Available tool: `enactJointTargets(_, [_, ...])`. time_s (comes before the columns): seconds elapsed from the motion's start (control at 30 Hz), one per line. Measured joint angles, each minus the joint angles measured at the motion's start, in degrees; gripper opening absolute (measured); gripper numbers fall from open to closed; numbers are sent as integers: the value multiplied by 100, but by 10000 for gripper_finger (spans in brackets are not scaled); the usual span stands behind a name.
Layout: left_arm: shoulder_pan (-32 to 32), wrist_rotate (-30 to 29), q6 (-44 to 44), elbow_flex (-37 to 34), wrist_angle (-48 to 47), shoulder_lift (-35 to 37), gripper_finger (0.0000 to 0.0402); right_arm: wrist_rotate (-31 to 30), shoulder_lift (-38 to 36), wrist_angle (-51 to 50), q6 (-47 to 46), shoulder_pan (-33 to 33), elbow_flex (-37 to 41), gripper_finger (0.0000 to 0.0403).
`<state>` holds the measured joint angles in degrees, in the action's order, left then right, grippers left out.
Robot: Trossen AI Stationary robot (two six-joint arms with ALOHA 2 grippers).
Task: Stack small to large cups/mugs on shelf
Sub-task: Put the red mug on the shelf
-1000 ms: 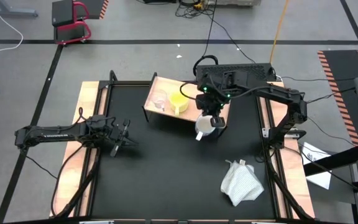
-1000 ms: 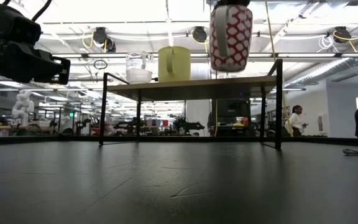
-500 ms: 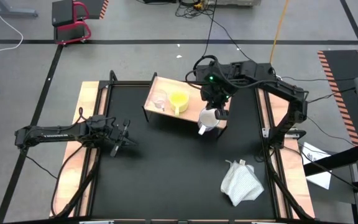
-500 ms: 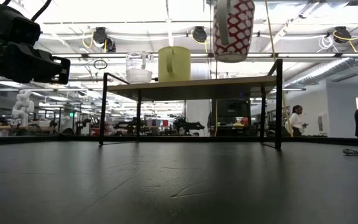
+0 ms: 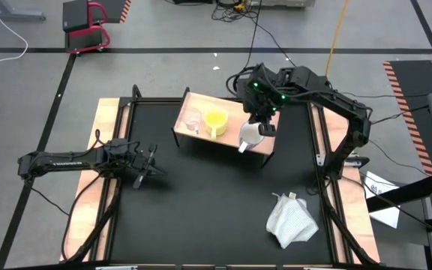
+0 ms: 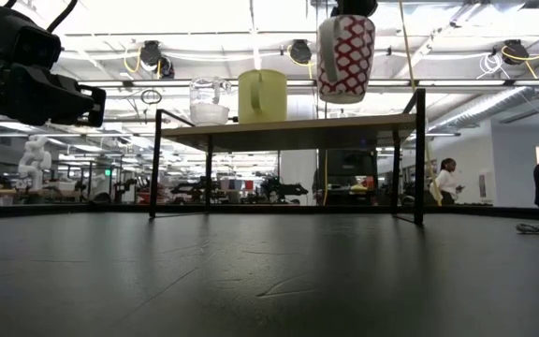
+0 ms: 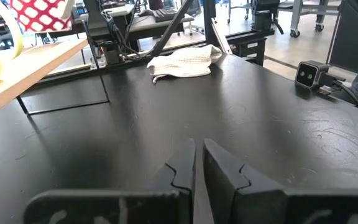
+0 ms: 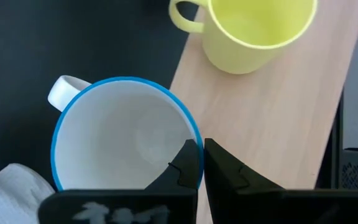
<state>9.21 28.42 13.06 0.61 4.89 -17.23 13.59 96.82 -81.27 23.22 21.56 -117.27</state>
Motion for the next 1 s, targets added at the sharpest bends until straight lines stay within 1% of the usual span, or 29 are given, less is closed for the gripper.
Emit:
enactJointTargets(0.3, [0,0,2,1,0,0,33,-10,-2,2,-125,280,0,0])
enactJointTargets(0.47, [0,0,2,1,-4,0,33,-46,0,4,-128,286,0,0])
enactJointTargets(0.57, [0,0,2,1,-5,-1,33,-307,0,4,-128,280,0,0])
enactJointTargets(0.77, [-2,0,2,1,-28,0,33,-342,10,240,-161,284,0,0])
enactJointTargets(1.0, [-2,0,0,1,-34,0,33,-466,301,85,-166,288,2,0])
